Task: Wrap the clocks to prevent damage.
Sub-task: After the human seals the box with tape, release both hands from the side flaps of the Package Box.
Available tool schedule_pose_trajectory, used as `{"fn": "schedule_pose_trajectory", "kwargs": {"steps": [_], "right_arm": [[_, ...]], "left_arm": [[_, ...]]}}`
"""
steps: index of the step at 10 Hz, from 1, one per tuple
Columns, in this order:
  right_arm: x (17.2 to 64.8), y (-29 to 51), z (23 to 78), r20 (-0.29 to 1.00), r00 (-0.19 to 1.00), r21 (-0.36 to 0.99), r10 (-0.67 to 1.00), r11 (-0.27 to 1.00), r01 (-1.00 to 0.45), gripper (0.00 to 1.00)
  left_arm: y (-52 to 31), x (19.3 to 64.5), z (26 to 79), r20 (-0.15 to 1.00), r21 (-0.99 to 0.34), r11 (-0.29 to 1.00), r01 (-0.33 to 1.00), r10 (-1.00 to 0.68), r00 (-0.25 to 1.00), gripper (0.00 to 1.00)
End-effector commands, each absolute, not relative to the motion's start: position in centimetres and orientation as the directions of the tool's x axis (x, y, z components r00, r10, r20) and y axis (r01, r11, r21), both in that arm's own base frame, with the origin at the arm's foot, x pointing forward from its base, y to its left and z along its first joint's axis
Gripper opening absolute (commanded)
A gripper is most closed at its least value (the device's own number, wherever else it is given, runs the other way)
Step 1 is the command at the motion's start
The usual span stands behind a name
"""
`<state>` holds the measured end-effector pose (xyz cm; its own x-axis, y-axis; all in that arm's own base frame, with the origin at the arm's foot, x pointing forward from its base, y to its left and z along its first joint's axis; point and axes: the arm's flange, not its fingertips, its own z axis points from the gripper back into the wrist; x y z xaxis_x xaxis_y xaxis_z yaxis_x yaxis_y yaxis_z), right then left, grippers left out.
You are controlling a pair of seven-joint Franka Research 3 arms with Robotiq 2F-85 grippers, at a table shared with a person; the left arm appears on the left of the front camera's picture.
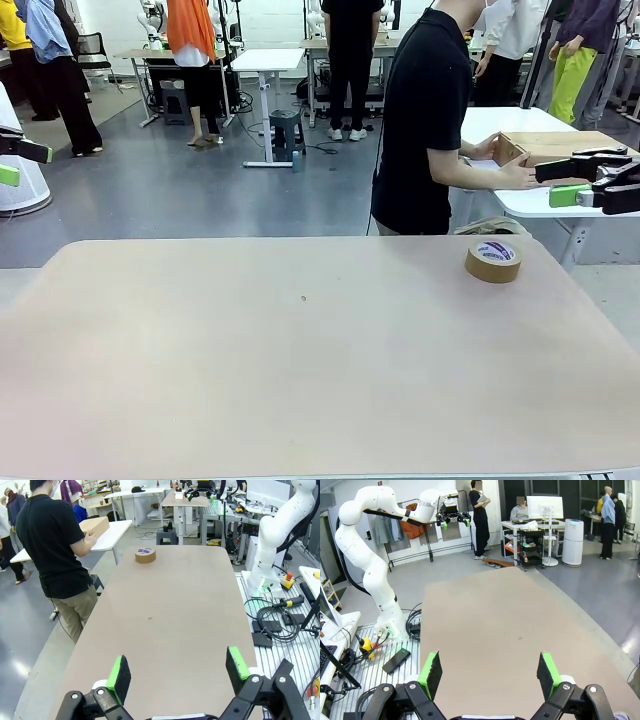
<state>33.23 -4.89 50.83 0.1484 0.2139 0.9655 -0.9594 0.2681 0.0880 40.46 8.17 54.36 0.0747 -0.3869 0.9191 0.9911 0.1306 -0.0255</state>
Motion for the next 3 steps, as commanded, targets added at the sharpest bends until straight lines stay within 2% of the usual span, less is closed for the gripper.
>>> {"fn": "schedule_pose_trajectory", "kwargs": {"steps": [1, 3], "right_arm": [[33.02, -4.98, 50.35, 0.970, 0.136, 0.079, 0.202, 0.266, -0.961, 1.00], [33.02, -4.98, 50.35, 0.970, 0.136, 0.079, 0.202, 0.266, -0.961, 1.00]], "left_arm": [[8.18, 40.26, 54.64, 0.922, -0.023, 0.134, 0.991, -0.381, 0.073, 1.00], [8.18, 40.26, 54.64, 0.922, -0.023, 0.134, 0.991, -0.381, 0.073, 1.00]]}}
